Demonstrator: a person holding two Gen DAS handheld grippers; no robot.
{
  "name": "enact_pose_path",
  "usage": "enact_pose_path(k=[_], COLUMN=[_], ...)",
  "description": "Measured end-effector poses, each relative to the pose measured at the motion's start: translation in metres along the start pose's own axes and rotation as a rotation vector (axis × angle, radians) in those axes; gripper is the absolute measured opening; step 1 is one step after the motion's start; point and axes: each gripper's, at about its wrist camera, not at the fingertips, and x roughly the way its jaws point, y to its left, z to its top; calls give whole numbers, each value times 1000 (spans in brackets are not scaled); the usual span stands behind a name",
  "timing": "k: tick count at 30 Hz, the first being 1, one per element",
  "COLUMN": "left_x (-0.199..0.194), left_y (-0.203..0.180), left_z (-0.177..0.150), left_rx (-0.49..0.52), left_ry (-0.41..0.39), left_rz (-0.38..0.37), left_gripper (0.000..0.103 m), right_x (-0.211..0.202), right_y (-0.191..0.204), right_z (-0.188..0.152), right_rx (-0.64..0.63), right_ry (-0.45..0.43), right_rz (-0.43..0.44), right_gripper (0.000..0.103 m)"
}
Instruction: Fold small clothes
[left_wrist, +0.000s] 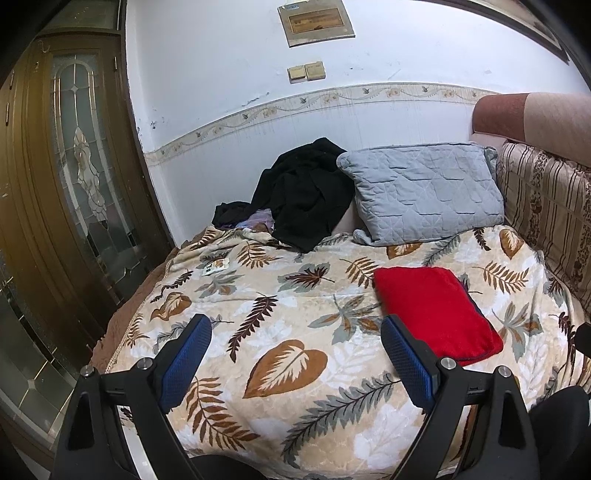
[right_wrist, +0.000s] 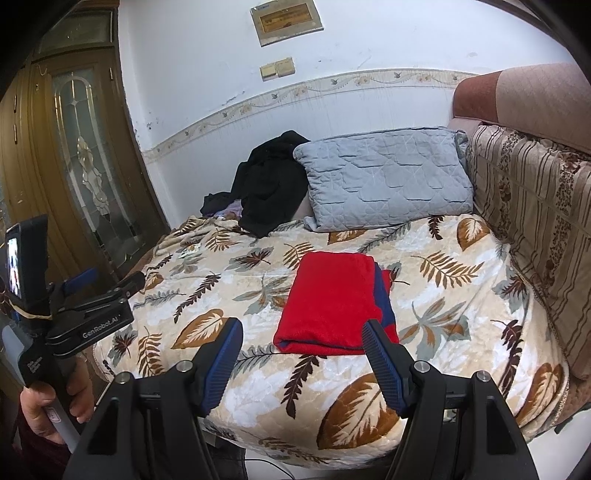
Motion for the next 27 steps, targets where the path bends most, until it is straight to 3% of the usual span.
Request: enact_pose_path(k=[27], left_x=[-6], left_y=[0], left_z=[3], left_rx=[-1], left_ry=[-18], left_rz=[5], left_gripper=[93], right_x=[2], right_y=[3], right_z=[3], right_rx=[0], right_ry=[0], right_rz=[-5], right_gripper=[72])
